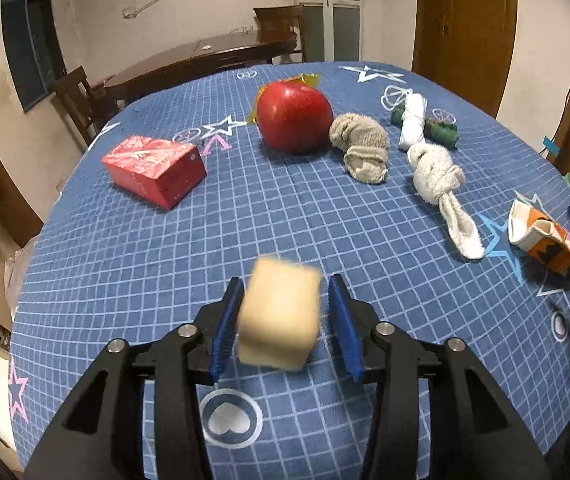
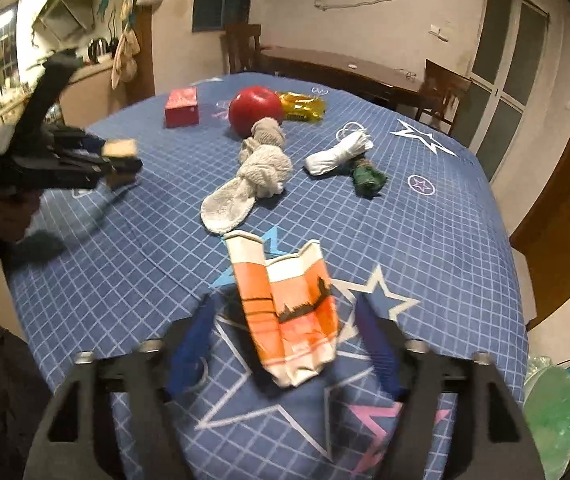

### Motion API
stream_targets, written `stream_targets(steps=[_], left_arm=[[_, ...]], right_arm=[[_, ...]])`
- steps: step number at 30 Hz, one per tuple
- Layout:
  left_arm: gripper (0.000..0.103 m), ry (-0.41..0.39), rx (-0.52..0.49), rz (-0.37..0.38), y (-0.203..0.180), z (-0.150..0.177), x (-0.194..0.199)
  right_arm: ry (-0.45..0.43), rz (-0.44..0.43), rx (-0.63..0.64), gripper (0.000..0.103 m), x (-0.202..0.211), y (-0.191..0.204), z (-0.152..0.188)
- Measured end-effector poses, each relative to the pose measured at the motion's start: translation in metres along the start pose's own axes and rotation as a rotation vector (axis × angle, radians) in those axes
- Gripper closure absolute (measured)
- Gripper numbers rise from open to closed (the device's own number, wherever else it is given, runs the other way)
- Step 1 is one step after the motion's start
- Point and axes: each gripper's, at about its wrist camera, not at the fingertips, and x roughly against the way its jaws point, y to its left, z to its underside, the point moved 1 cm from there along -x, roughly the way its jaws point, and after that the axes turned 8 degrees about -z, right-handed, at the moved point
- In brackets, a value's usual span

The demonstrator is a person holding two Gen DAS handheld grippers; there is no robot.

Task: Collect trash
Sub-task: 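Grasp the beige sponge with the left tool while the right tool grasps the orange paper carton, then carry the sponge and carton with both tools over the bin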

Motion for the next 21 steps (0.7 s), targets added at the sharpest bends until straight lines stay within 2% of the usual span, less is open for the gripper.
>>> stream_targets(steps=[1,4,6,8,9,11,12,14,19,21], left_arm=[[0.059,0.007,-0.001,0.0,0.0,0.001,-0.002],[0.059,0.023,-0.007,-0.003,-0.003,0.001,-0.008],[0.059,0.032,-0.009,-0.004,-0.004,0.002,-0.011],[0.059,0.035,0.005,0.002,-0.003,0.0,-0.013],[0.059,0.037,0.009,0.004,-0.003,0.0,-0.014],[0.063,0.037,0.009,0.011,-0.004,-0.001,-0.014],[0.066,0.034,0.007,0.009,-0.004,-0.002,-0.014],[0.07,0.033,0.008,0.0,-0.004,-0.001,-0.014],[0.072,0.032,0.055,0.026,0.005,0.001,-0.009],[0.072,0.02,0.059,0.006,0.005,0.0,-0.002]], right_arm=[[-0.004,-0.003,0.004,0.018,0.001,-0.004,0.002],[0.021,-0.002,-0.036,0.018,-0.009,-0.017,0.003],[0.042,-0.034,-0.075,0.018,-0.018,-0.025,0.004],[0.055,-0.061,-0.108,0.024,-0.028,-0.032,0.005],[0.067,-0.095,-0.131,0.035,-0.032,-0.034,0.007],[0.054,-0.102,-0.141,0.054,-0.035,-0.035,0.006],[0.048,-0.112,-0.149,0.057,-0.034,-0.036,0.006],[0.033,-0.115,-0.157,0.057,-0.032,-0.034,0.007],[-0.018,-0.083,-0.172,0.058,-0.021,-0.027,0.01],[-0.044,-0.078,-0.187,0.058,-0.015,-0.026,0.009]])
